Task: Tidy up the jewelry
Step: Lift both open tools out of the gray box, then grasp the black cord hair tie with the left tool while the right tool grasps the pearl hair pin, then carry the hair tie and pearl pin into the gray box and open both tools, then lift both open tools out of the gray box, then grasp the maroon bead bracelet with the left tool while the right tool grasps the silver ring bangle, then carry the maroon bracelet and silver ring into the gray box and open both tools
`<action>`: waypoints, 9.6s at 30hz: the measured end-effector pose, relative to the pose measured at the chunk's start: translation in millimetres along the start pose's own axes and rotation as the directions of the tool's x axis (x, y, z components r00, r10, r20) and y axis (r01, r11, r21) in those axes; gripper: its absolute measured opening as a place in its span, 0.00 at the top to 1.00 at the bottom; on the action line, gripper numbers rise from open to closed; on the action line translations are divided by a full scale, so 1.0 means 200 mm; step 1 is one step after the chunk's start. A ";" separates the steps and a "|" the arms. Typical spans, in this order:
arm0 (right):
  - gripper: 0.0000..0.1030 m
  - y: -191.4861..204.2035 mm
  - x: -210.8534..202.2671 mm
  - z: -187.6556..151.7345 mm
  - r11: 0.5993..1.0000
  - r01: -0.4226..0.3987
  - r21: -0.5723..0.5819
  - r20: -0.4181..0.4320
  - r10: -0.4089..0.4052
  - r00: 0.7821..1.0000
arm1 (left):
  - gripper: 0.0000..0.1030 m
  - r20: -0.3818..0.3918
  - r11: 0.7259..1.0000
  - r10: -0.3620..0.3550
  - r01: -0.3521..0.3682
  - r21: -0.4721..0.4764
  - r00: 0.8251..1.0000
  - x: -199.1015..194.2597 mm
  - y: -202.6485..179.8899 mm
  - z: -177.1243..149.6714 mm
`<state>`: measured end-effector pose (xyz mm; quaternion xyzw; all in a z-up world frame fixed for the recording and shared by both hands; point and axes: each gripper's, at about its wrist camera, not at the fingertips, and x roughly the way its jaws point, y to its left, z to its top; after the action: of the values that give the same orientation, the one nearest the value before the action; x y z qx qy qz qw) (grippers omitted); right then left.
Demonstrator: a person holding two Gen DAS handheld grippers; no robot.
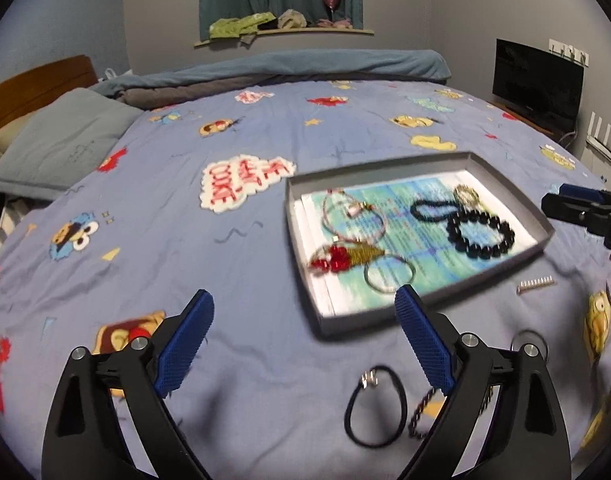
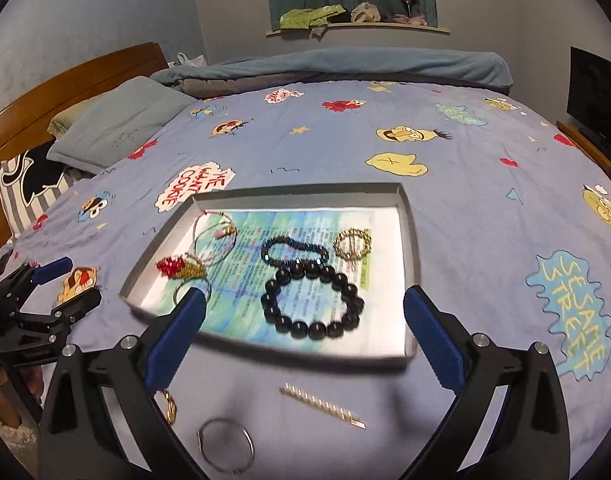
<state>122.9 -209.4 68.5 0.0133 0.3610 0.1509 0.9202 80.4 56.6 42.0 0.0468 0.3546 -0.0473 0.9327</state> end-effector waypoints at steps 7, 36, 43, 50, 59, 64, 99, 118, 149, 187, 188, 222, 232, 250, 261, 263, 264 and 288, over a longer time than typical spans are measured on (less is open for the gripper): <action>0.05 -0.05 -0.07 -0.13 0.999 0.018 -0.028 -0.026 -0.019 0.999 | 0.11 -0.057 1.000 -0.005 0.006 0.019 0.998 0.01 0.00 -0.12; 0.48 -0.01 0.08 -0.39 0.966 -0.005 -0.257 -0.090 -0.019 0.996 | 0.52 -0.161 0.987 -0.098 0.116 0.108 0.982 0.08 -0.08 -0.30; 0.55 0.02 0.11 -0.39 0.961 -0.015 -0.275 -0.095 -0.012 0.995 | 0.69 -0.179 0.982 -0.125 0.147 0.118 0.976 0.09 -0.13 -0.31; 0.78 0.02 0.12 -0.39 0.956 -0.023 -0.291 -0.114 -0.011 0.993 | 0.77 -0.187 0.981 -0.128 0.152 0.121 0.974 0.11 -0.13 -0.31; 0.92 0.03 0.09 -0.40 0.952 -0.040 -0.303 -0.119 0.003 0.993 | 0.96 -0.167 0.984 -0.116 0.137 0.115 0.979 0.10 -0.12 -0.29; 0.92 0.03 0.06 -0.39 0.954 -0.050 -0.295 -0.104 0.020 0.994 | 0.96 -0.135 0.984 -0.104 0.121 0.129 0.985 0.06 -0.12 -0.27; 0.92 -0.18 0.25 0.08 0.985 0.065 -0.158 0.023 -0.062 0.998 | 0.96 0.022 0.967 -0.237 0.233 0.104 0.971 0.23 -0.40 0.30; 0.92 -0.13 0.42 -0.03 0.964 0.193 -0.180 -0.109 -0.215 0.971 | 0.96 -0.101 0.969 -0.235 0.242 0.057 0.967 0.54 -0.42 0.22; 0.82 -0.13 0.34 -0.04 0.975 0.154 -0.162 -0.057 -0.165 0.985 | 0.71 -0.058 0.979 -0.169 0.175 0.108 0.984 0.46 -0.42 0.19; 0.05 -0.05 -0.05 -0.26 0.995 0.090 -0.043 0.057 -0.087 0.995 | 0.19 0.025 0.996 -0.069 0.067 0.059 0.997 0.00 -0.21 -0.01; 0.05 -0.04 -0.06 -0.27 0.995 0.085 -0.046 0.061 -0.082 0.995 | 0.18 0.018 0.995 -0.071 0.070 0.067 0.997 -0.01 -0.21 -0.04; 0.17 0.19 -0.05 -0.56 0.970 -0.094 -0.224 -0.100 0.073 0.992 | 0.36 -0.141 0.979 -0.136 0.155 0.133 0.981 0.01 -0.28 -0.34; 0.43 0.23 -0.01 -0.57 0.967 -0.086 -0.239 -0.103 0.062 0.993 | 0.60 -0.166 0.972 -0.134 0.162 0.170 0.977 0.04 -0.33 -0.36; 0.67 0.19 0.04 -0.54 0.982 -0.105 -0.157 -0.127 0.085 0.988 | 0.86 -0.167 0.970 -0.099 0.133 0.205 0.981 0.07 -0.36 -0.35; 0.96 0.28 0.04 -0.55 0.961 -0.065 -0.270 -0.091 0.042 0.995 | 0.94 -0.074 0.974 -0.106 0.118 0.191 0.992 -0.01 -0.32 -0.30; 0.96 0.27 0.02 -0.54 0.961 -0.064 -0.267 -0.074 0.045 0.996 | 0.94 -0.047 0.977 -0.098 0.105 0.188 0.994 -0.04 -0.30 -0.29; 0.96 0.27 0.01 -0.54 0.962 -0.064 -0.264 -0.066 0.048 0.997 | 0.94 -0.039 0.978 -0.095 0.101 0.183 0.995 -0.05 -0.29 -0.28; 0.96 0.08 0.10 -0.03 0.978 0.014 -0.210 0.092 0.005 0.996 | 0.94 0.125 0.958 -0.207 0.175 0.226 0.970 -0.06 -0.27 0.27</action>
<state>128.2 -188.8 53.1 -0.0779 0.3004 0.1853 0.9324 100.3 -2.6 87.7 0.1084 0.2804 -0.1783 0.9369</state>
